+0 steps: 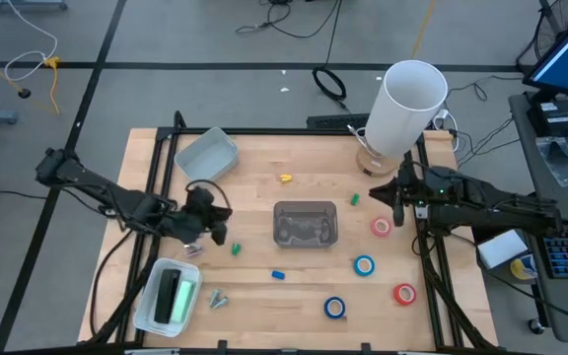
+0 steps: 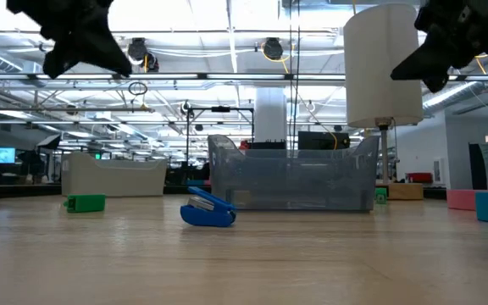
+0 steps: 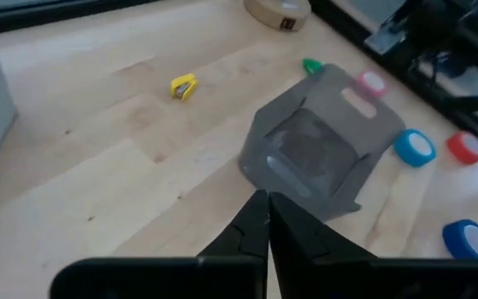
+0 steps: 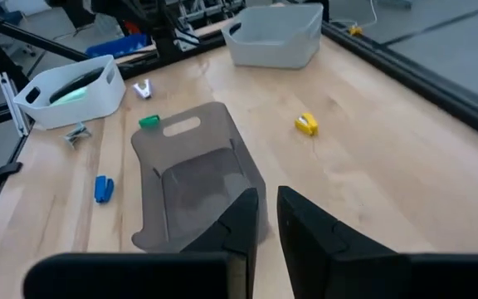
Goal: Pick and place Stapler, Stapler remover, tape
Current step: Put the pink tape into the grey bin
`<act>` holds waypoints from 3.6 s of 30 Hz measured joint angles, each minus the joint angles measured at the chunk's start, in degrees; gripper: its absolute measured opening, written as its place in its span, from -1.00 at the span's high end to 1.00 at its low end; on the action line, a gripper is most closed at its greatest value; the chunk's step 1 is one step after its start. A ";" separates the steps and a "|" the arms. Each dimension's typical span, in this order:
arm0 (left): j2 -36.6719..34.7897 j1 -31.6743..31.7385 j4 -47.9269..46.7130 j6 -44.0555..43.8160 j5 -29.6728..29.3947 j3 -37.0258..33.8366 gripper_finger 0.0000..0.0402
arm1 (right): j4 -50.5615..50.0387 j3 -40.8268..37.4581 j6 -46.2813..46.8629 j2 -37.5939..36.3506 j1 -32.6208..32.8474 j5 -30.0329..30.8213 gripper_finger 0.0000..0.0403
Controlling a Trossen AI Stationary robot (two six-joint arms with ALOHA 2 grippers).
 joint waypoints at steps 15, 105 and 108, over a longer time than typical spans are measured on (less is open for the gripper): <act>-20.66 0.04 4.03 4.53 -1.64 -14.27 0.96 | 2.95 -1.44 2.89 -0.15 -0.01 0.22 0.81; -31.86 9.00 26.63 40.88 16.88 -21.45 0.88 | 9.36 -1.40 5.42 -0.05 0.33 -4.66 0.81; -34.43 8.92 31.17 41.90 18.59 -24.71 0.88 | 10.05 -1.40 4.64 0.60 1.02 -4.61 0.81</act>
